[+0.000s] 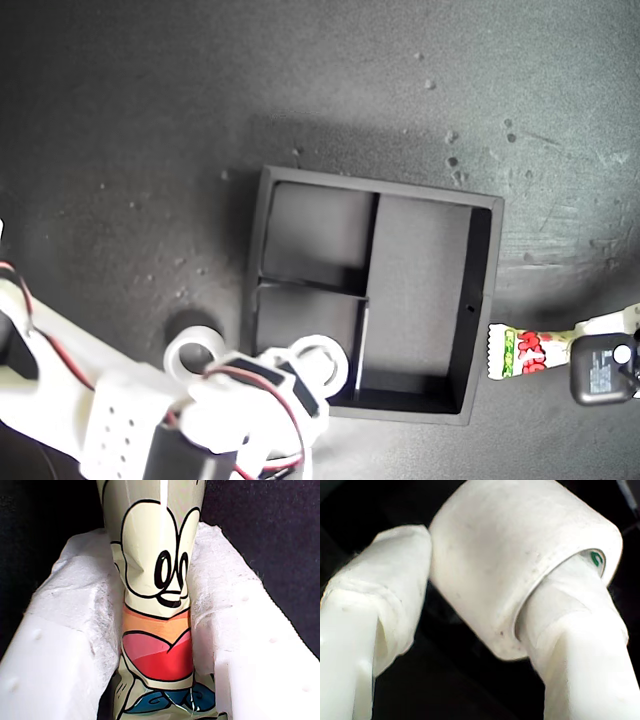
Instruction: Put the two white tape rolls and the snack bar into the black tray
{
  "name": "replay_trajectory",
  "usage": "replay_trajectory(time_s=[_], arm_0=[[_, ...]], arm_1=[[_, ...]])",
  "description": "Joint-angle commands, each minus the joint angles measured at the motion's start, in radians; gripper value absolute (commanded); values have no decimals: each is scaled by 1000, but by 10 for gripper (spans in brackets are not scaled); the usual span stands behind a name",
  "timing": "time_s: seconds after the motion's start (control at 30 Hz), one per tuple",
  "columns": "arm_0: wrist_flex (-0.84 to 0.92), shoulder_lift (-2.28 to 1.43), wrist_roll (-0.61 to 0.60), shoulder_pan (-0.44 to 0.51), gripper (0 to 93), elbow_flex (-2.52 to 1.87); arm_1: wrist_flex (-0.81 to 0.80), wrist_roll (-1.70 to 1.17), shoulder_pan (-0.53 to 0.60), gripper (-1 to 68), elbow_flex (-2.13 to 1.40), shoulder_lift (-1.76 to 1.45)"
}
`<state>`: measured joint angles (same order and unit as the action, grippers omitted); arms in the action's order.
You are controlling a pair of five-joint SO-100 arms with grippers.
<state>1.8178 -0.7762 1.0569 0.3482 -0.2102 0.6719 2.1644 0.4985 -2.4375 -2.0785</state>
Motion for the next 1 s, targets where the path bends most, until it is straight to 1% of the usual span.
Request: replay_trajectory(time_s=[0.0,0.3,0.5,0.6,0.73,0.87,0.97], arm_0=[[17,-6,9,14,127,54],[17,8,17,17,196,29],[17,-44,9,17,196,-21],[17,-166,9,-3,179,-158],[17,-509,54,-52,168,-502],[15,-890,152,-106,175,-856],[-38,-1094,225,-87,186,-1083]], arm_1=[[5,-261,-14,-6,46,-34],[5,-270,-17,-6,49,-35],[5,-284,-26,-6,54,-35],[18,-318,-44,-6,69,-41],[189,-439,-126,-6,164,-106],[342,-563,-273,-6,291,-161],[388,-574,-402,-6,356,-161]])
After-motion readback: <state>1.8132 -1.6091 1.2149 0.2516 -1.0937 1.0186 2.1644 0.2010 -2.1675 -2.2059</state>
